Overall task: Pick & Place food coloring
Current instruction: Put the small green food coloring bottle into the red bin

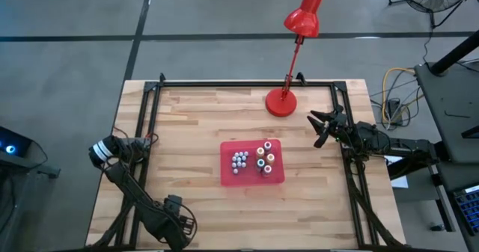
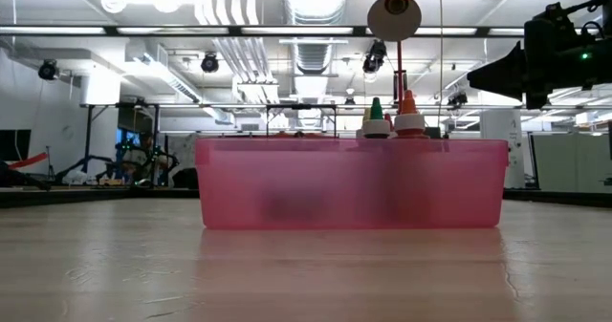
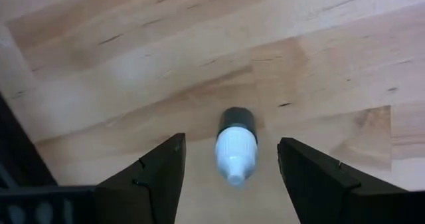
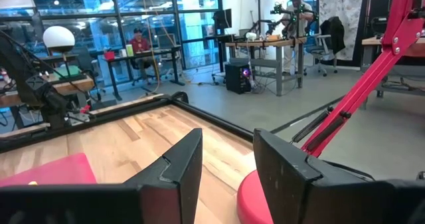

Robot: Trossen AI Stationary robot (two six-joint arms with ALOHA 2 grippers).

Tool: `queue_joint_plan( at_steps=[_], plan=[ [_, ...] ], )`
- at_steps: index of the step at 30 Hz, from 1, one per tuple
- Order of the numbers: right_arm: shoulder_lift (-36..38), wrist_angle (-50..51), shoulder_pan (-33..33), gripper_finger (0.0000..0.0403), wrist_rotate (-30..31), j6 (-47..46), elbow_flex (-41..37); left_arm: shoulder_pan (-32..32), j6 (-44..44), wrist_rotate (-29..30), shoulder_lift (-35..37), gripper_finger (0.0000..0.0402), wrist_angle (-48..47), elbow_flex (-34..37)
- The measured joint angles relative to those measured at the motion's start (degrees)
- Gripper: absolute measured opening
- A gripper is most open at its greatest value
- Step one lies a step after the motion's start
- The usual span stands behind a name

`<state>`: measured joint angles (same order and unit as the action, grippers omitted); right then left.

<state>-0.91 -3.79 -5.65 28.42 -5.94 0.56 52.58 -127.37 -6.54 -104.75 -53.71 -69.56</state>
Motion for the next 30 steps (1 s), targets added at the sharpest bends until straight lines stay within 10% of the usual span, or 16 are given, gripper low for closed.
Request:
queue_joint_plan(
  at_steps=[30],
  plan=[
    [0.0, 0.0, 0.0, 0.0128, 0.0, 0.0, 0.0, 0.0, 0.9, 2.6, 0.0, 0.0051, 1.4, 0.5]
  ],
)
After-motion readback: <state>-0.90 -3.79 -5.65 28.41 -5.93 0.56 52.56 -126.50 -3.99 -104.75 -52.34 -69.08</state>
